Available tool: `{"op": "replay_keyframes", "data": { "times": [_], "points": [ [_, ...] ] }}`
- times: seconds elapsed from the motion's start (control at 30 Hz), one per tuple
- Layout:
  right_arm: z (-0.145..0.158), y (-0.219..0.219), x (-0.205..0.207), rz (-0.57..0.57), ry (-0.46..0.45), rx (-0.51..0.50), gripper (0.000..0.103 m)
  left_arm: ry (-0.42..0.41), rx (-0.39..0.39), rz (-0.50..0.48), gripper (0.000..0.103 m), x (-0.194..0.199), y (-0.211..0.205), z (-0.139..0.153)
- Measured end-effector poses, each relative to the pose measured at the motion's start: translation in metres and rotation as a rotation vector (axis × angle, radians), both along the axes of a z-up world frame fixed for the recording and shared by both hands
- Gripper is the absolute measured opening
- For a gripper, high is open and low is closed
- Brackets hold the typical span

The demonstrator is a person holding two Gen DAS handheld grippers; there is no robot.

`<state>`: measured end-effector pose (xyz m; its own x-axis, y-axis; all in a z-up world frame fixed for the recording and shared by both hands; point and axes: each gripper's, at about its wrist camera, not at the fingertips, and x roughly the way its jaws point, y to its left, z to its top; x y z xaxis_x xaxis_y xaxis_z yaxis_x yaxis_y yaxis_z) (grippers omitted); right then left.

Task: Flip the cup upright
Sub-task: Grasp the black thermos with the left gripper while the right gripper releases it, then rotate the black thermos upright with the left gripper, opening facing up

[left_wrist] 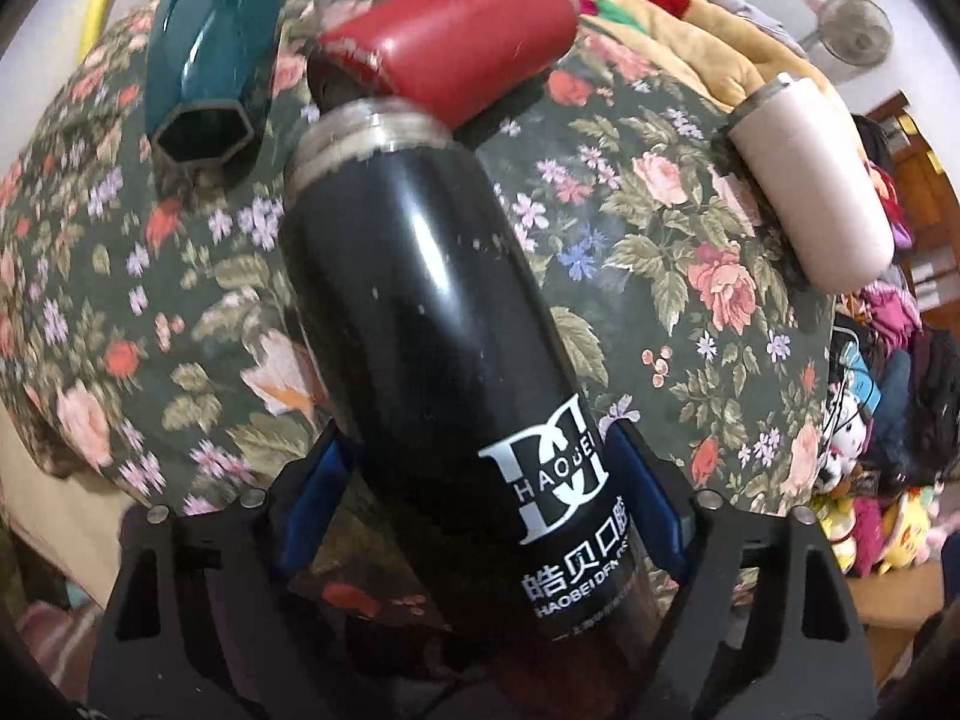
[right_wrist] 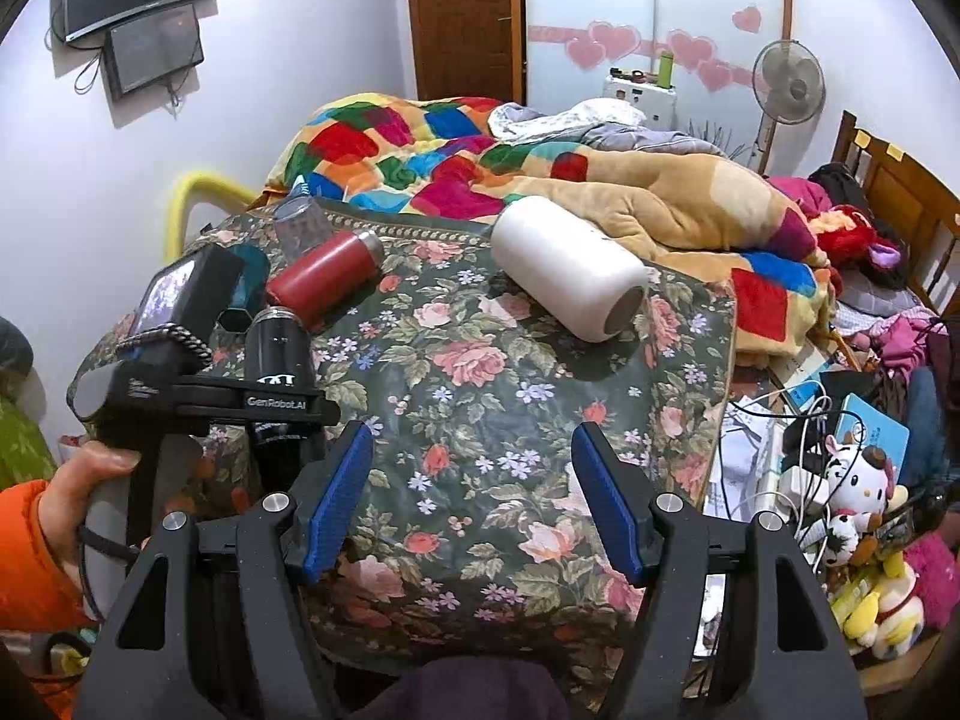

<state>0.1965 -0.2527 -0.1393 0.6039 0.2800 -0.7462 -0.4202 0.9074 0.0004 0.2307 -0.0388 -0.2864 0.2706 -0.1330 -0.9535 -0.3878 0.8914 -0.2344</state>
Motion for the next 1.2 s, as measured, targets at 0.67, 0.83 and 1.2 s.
{"op": "replay_keyframes", "data": {
  "times": [0.67, 0.83, 1.2],
  "points": [
    [0.015, -0.008, -0.005, -0.022, -0.051, 0.011, 0.065, -0.193, 0.126, -0.164, 0.068, -0.056, -0.030, 0.055],
    [0.020, -0.005, -0.006, -0.022, -0.066, 0.018, 0.065, -0.298, 0.150, -0.190, 0.067, -0.064, -0.029, 0.092],
    [0.027, -0.004, -0.006, -0.028, -0.092, 0.028, 0.065, -0.440, 0.283, -0.223, 0.065, -0.040, -0.043, 0.118]
  ]
}}
